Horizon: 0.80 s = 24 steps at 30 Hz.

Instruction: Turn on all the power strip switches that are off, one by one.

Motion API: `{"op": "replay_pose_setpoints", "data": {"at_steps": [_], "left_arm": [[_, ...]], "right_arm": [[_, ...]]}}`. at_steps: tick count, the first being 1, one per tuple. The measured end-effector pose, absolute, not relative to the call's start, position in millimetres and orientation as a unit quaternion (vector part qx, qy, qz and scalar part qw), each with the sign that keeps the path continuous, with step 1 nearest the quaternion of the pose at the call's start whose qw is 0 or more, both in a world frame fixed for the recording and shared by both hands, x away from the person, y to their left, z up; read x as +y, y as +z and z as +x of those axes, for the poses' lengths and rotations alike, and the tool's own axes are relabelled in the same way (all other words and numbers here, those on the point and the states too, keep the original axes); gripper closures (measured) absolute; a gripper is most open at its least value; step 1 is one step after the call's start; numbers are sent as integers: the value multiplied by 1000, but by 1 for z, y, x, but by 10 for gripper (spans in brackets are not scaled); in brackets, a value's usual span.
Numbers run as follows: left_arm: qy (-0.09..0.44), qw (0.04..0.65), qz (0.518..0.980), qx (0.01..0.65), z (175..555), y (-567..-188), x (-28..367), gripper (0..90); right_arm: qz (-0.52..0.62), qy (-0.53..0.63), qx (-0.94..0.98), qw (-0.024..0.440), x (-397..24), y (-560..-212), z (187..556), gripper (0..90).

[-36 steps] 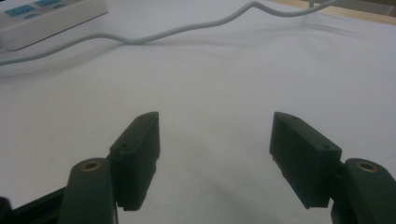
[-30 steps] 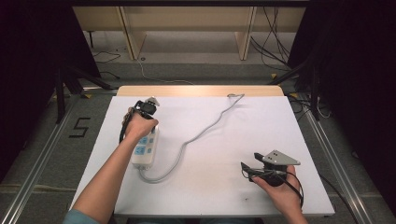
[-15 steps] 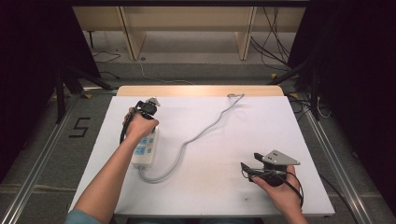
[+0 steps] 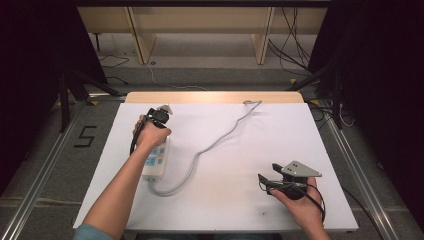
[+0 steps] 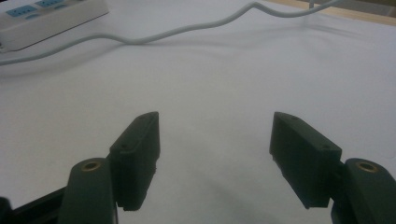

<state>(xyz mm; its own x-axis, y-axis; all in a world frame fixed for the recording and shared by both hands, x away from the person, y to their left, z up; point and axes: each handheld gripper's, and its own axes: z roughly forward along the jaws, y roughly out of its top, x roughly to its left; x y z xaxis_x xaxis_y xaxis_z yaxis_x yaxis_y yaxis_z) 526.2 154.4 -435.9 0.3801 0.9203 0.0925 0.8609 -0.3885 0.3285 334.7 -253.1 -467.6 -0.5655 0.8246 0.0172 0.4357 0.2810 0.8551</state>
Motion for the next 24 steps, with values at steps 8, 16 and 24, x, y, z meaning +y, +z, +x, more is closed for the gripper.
{"op": "replay_pose_setpoints", "data": {"at_steps": [8, 16, 24], "left_arm": [[157, 113, 827, 528, 526, -438, 150, 898], [150, 168, 809, 543, 525, -427, 171, 893], [147, 189, 807, 540, 520, -418, 181, 827]], "right_arm": [[408, 438, 769, 222, -253, -468, 335, 344], [411, 437, 769, 220, -254, -469, 336, 344], [411, 437, 769, 222, -254, -468, 336, 343]]}}
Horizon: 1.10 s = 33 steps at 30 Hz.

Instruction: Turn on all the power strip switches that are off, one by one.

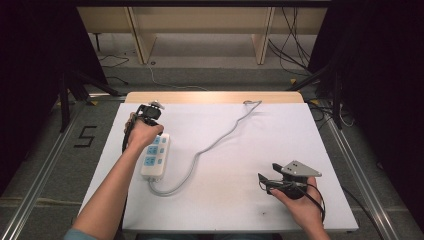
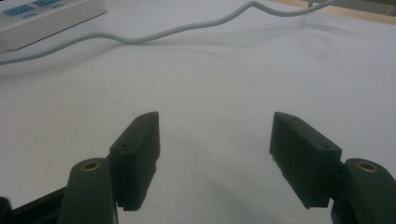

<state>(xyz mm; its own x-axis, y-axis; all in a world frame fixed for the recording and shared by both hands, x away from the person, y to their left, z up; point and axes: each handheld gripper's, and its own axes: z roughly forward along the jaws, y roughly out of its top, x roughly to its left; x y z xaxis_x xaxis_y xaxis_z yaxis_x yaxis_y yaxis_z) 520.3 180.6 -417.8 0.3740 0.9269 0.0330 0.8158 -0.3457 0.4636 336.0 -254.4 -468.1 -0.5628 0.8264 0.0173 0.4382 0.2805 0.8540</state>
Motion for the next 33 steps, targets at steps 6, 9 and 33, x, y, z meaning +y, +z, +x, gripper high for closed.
{"op": "replay_pose_setpoints", "data": {"at_steps": [6, 9, 33], "left_arm": [[153, 198, 806, 536, 517, -413, 186, 781], [157, 209, 802, 538, 515, -410, 190, 729], [154, 308, 803, 487, 475, -400, 215, 249]], "right_arm": [[413, 437, 768, 222, -255, -468, 337, 343], [413, 437, 767, 222, -255, -468, 337, 344], [416, 437, 765, 223, -257, -468, 337, 339]]}}
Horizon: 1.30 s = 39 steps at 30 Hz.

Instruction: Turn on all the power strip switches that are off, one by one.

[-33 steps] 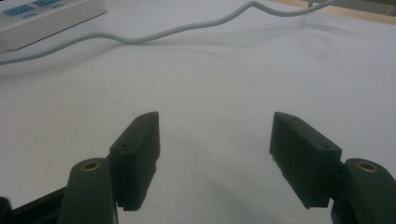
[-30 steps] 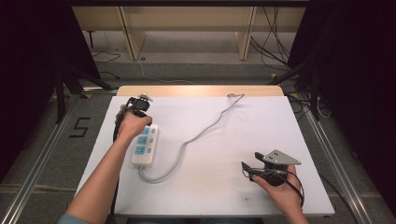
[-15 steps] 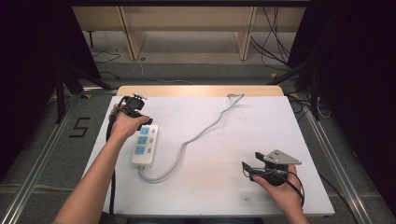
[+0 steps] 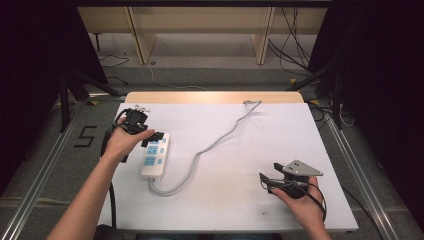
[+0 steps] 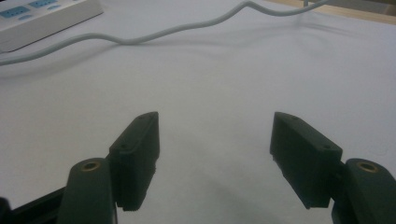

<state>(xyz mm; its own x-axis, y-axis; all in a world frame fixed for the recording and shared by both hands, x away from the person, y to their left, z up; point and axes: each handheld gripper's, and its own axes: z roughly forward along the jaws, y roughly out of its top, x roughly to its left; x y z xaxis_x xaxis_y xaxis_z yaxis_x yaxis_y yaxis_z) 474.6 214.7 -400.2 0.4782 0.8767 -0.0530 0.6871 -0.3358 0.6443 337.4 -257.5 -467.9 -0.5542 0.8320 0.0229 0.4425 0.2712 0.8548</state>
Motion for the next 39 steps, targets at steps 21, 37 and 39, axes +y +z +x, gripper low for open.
{"op": "replay_pose_setpoints", "data": {"at_steps": [21, 37, 39], "left_arm": [[179, 359, 805, 437, 431, -397, 220, 173], [194, 398, 810, 384, 386, -422, 216, 165], [197, 400, 810, 381, 381, -427, 216, 164]], "right_arm": [[415, 441, 765, 219, -259, -466, 337, 338], [412, 441, 767, 219, -258, -467, 337, 337], [413, 440, 767, 218, -258, -468, 337, 337]]}}
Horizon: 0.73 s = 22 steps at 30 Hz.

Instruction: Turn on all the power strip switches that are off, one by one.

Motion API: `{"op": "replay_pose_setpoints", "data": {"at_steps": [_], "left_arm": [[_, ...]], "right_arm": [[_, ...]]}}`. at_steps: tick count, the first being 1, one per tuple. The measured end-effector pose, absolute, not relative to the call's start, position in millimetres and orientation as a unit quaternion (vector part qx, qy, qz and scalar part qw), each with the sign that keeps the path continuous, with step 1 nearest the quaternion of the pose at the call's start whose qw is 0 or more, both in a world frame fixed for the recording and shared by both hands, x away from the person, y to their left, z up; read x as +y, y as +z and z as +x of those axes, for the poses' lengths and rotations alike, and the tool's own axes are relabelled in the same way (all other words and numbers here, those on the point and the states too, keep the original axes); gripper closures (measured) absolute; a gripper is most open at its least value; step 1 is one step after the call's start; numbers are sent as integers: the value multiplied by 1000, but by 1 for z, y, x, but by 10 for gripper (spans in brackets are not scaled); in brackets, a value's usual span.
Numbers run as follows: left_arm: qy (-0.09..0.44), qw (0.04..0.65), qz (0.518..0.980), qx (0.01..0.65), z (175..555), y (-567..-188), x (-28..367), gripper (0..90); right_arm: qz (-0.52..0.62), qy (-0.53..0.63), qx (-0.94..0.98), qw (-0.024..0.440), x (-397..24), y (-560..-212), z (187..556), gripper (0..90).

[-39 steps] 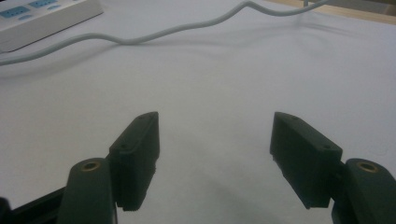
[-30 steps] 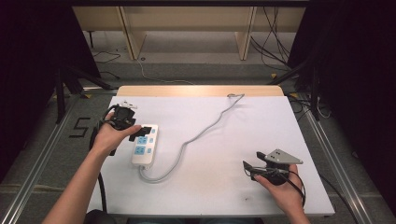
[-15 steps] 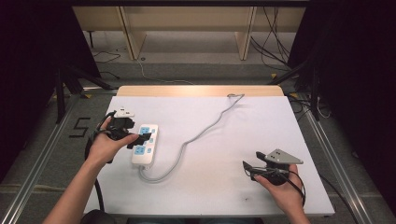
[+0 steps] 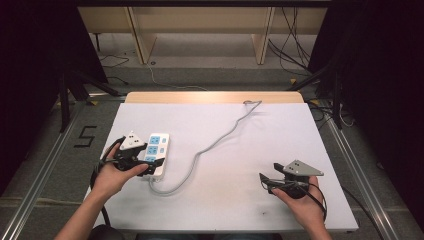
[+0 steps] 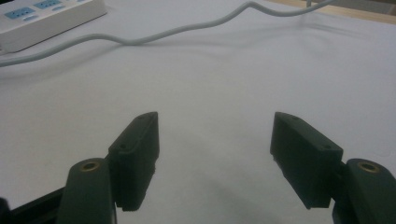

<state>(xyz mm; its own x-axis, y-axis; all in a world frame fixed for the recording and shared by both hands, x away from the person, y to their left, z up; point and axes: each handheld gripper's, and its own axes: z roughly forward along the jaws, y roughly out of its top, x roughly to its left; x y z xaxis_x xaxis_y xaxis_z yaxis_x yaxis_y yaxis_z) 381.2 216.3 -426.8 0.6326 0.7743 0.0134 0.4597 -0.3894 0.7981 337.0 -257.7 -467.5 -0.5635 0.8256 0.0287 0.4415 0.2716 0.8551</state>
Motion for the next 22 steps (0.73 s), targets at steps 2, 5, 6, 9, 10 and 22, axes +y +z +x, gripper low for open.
{"op": "replay_pose_setpoints", "data": {"at_steps": [2, 5, 6, 9, 10, 22], "left_arm": [[196, 398, 813, 377, 377, -430, 217, 164], [203, 398, 814, 371, 370, -434, 216, 160], [203, 400, 814, 370, 368, -435, 215, 161], [206, 397, 816, 366, 362, -440, 214, 160], [205, 397, 817, 365, 361, -442, 214, 160], [216, 403, 820, 344, 347, -445, 204, 157]], "right_arm": [[411, 439, 769, 218, -257, -468, 337, 337], [410, 439, 769, 218, -257, -468, 337, 337], [411, 439, 769, 217, -257, -468, 337, 337], [411, 438, 770, 216, -256, -469, 337, 338], [410, 436, 771, 216, -256, -469, 337, 337], [409, 438, 771, 217, -255, -468, 337, 337]]}}
